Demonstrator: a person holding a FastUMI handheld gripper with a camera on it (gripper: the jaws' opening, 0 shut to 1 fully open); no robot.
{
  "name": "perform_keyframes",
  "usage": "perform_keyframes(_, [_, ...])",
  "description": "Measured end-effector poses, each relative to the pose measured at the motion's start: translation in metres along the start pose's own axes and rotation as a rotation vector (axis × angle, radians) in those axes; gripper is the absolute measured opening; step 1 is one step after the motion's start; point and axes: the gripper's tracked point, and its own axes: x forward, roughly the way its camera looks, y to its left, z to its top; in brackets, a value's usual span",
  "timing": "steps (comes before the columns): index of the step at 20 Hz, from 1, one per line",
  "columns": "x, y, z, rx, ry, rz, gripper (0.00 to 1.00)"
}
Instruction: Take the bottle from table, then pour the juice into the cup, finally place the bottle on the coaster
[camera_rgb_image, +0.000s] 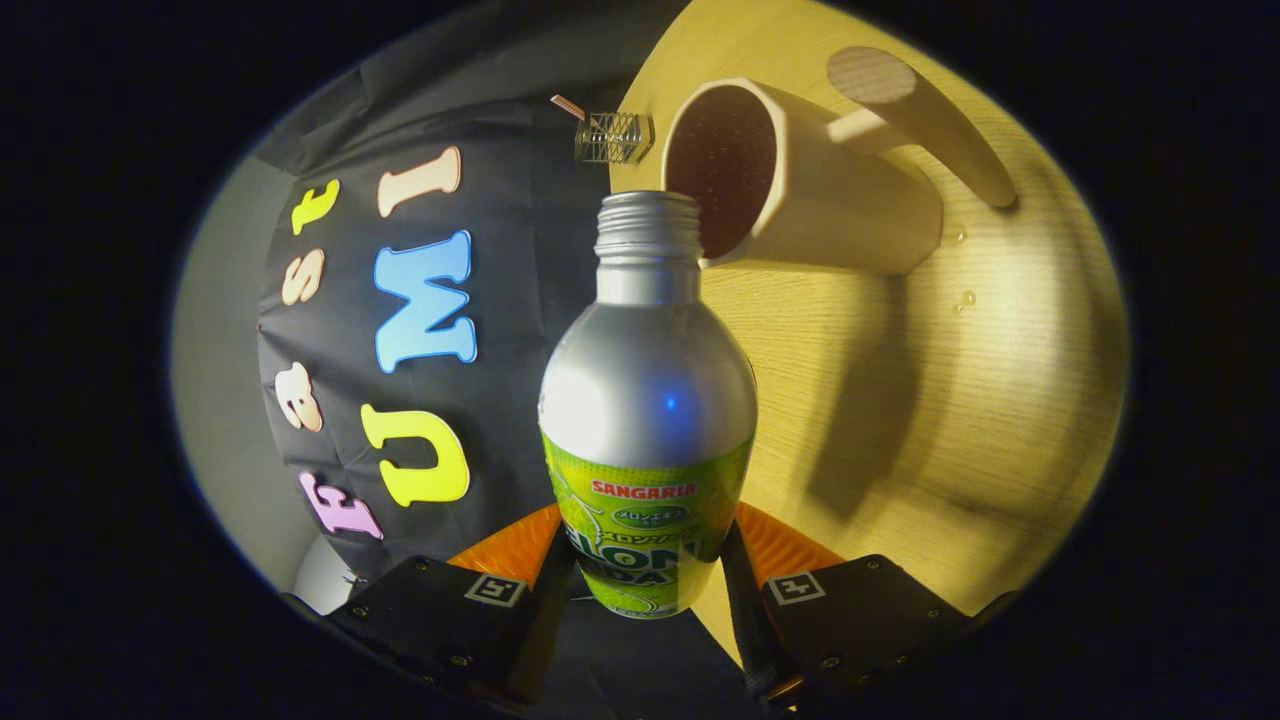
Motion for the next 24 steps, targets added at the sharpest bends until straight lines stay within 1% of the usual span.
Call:
perform_keyframes(3, [0.001, 0.005, 0.003, 0.038, 0.010, 0.009, 0.73])
perform_keyframes(7, [0.002, 0.014, 0.006, 0.121, 0.016, 0.020, 0.73])
perform_keyframes(13, [0.001, 0.022, 0.007, 0.186, 0.037, 0.030, 0.73])
perform_keyframes(24, [-0.006, 0.030, 0.015, 0.257, 0.062, 0.046, 0.73])
